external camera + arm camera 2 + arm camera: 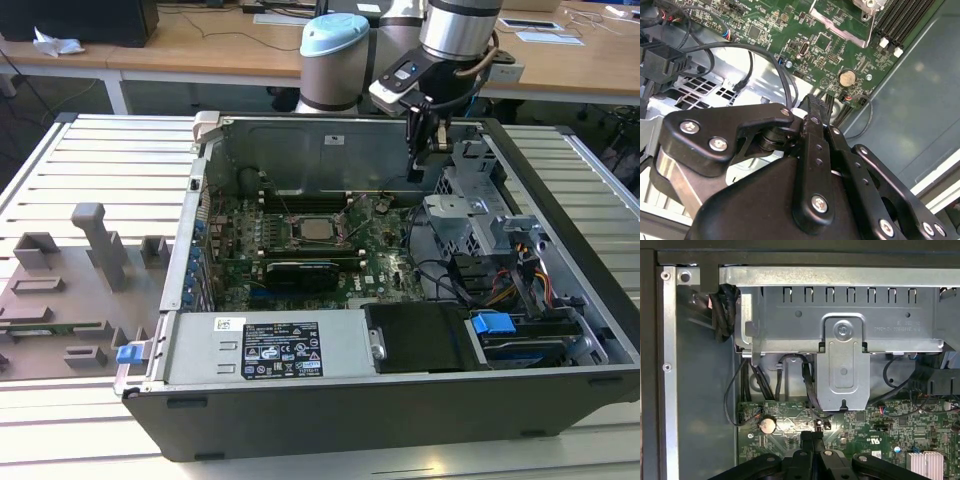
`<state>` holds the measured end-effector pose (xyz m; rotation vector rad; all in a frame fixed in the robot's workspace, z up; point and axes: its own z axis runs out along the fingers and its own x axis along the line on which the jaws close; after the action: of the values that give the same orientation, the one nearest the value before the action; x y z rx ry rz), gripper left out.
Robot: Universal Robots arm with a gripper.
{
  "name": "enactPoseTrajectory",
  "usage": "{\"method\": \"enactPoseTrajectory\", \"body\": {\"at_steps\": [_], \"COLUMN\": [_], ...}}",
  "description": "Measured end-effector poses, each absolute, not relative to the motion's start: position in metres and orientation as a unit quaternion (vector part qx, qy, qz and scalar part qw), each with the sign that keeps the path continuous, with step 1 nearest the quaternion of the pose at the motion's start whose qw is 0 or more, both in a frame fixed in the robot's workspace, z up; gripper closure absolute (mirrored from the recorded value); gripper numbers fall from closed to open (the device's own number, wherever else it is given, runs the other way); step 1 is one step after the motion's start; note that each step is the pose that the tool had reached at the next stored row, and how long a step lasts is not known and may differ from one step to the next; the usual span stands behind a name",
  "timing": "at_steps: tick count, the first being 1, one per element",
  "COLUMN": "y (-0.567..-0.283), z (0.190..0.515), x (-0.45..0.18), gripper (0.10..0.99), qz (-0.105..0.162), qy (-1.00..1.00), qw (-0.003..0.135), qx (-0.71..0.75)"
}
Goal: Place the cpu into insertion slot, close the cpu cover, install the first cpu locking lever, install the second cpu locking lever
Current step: 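Close the cpu cover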
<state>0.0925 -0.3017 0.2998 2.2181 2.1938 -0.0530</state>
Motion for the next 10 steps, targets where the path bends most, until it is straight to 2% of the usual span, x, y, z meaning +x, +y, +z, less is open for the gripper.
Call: {"method": "enactPoseTrajectory", "body": {"at_steps": [10], "y": [-0.3017], "z": [0.2937], "x": [0.0925], "gripper": [0.98], "qz": [-0.017], "qy": [0.703], "qw": [0.011], "qx": [0.711]}}
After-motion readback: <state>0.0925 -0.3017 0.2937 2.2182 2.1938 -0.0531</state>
